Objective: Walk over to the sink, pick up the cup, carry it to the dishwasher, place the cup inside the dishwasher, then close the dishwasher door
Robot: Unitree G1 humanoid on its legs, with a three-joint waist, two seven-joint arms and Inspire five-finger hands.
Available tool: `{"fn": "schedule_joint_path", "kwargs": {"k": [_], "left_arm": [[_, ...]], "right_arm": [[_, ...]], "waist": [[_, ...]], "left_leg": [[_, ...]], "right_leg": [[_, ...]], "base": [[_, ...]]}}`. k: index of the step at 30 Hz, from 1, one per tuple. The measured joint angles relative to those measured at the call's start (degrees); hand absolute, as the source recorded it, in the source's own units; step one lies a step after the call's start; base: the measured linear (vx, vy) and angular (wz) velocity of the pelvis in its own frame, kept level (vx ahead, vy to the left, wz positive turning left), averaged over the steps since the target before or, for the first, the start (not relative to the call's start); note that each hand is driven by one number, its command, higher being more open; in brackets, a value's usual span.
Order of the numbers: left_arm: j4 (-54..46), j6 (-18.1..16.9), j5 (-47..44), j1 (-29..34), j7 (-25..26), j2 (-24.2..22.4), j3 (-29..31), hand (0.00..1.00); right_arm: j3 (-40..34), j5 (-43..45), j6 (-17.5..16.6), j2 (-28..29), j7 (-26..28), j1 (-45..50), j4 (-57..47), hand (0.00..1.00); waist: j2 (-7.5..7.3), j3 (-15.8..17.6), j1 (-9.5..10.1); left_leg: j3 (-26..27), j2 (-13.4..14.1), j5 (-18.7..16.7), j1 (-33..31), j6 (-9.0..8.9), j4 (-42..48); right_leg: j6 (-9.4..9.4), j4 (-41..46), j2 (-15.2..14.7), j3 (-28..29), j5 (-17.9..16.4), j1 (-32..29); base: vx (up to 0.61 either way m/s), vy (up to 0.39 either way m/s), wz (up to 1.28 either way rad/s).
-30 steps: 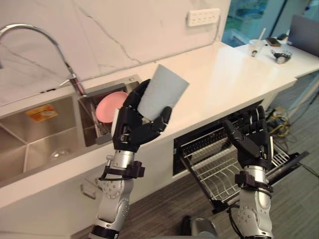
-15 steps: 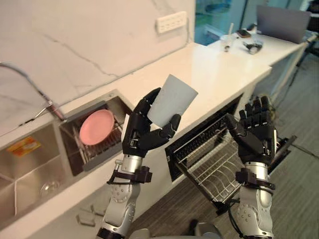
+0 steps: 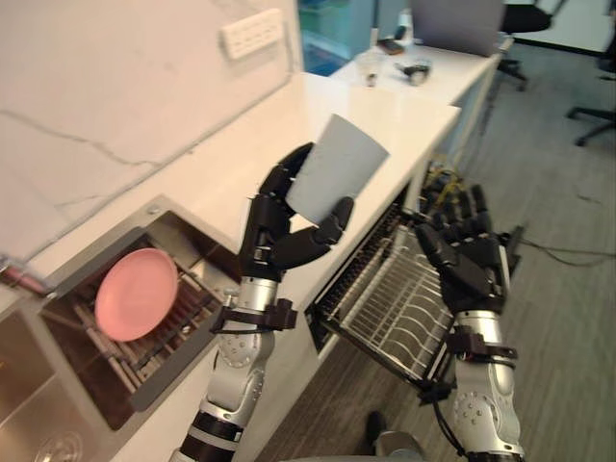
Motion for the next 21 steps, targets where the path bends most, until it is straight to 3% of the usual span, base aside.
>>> {"fn": "schedule_joint_path", "kwargs": {"k": [1,2,3,4,7,9,15,21], "left_arm": [[0.28,0.0,0.04,0.1,0.73,0.21,0.21,0.0],[0.73,-0.01,0.25,0.16,2.1,0.71,0.24,0.0],[1.57,-0.26,0.29,-0.16,2.3,0.69,0.15,0.0],[2.07,-0.36,0.29,-0.5,2.24,0.61,0.01,0.0],[6.67,-0.94,0.21,-1.3,0.06,-1.0,-2.7,0.0],[7.13,-1.3,1.17,-1.27,-1.07,-0.85,-3.59,0.0],[7.07,-5.54,4.41,-1.55,-0.65,-0.82,-3.02,0.0],[6.47,-6.97,7.01,-1.58,-1.71,-1.15,-4.48,0.0]], "right_arm": [[0.41,1.28,1.35,0.16,1.45,-0.21,0.15,1.0],[1.47,4.0,4.14,0.19,4.32,-0.38,0.69,1.0],[2.72,6.37,6.27,0.24,6.39,-0.34,1.22,1.0],[3.24,7.35,7.1,0.34,6.99,-0.43,1.27,1.0],[4.71,12.28,10.3,-1.49,8.37,-0.29,1.31,1.0],[5.65,15.67,12.02,-2.25,9.17,-0.4,1.28,1.0],[9.6,19.9,17.05,-2.59,9.47,-0.35,0.57,1.0],[10.71,22.22,17.53,-2.59,8.05,-0.38,0.52,1.0]], "waist": [[-0.34,0.0,0.09],[-1.57,-0.04,0.16],[-3.32,-0.23,0.16],[-3.97,-0.01,0.19],[-4.02,-0.02,1.15],[-4.2,-0.13,1.56],[-4.54,-0.65,2.66],[-4.64,-0.73,2.82]], "left_leg": [[0.99,0.16,-0.01,0.25,0.01,-0.02],[1.92,0.25,-0.07,0.71,-0.04,0.03],[1.59,0.08,-0.43,0.39,-0.6,0.83],[1.08,0.3,-0.61,0.01,-0.89,1.41],[-1.02,1.89,0.03,-1.02,-2.03,1.79],[-1.45,2.42,0.35,-1.2,-2.37,1.84],[-0.56,3.74,0.95,-2.47,-3.07,2.65],[-1.46,3.57,1.02,-3.21,-3.08,2.92]], "right_leg": [[0.05,3.89,-2.4,-3.84,-1.71,-0.55],[-0.15,10.0,-6.98,-8.41,-2.76,-0.59],[1.64,11.71,-9.29,-7.93,-1.89,0.09],[2.3,11.59,-8.83,-6.6,-2.01,0.0],[2.5,8.9,-6.01,-1.67,-1.89,1.04],[4.1,3.57,-4.12,-1.27,-0.88,3.25],[3.49,-15.28,2.03,-1.39,8.77,9.95],[3.44,-15.26,1.69,-2.11,8.94,9.91]], "base": [[-0.04,0.0,-0.87],[0.02,-0.048,-0.47],[0.02,-0.094,-0.23],[-0.02,-0.179,0.17],[-0.05,-0.124,0.28],[-0.03,-0.091,0.09],[-0.06,-0.05,-0.09],[-0.02,0.076,0.07]]}}
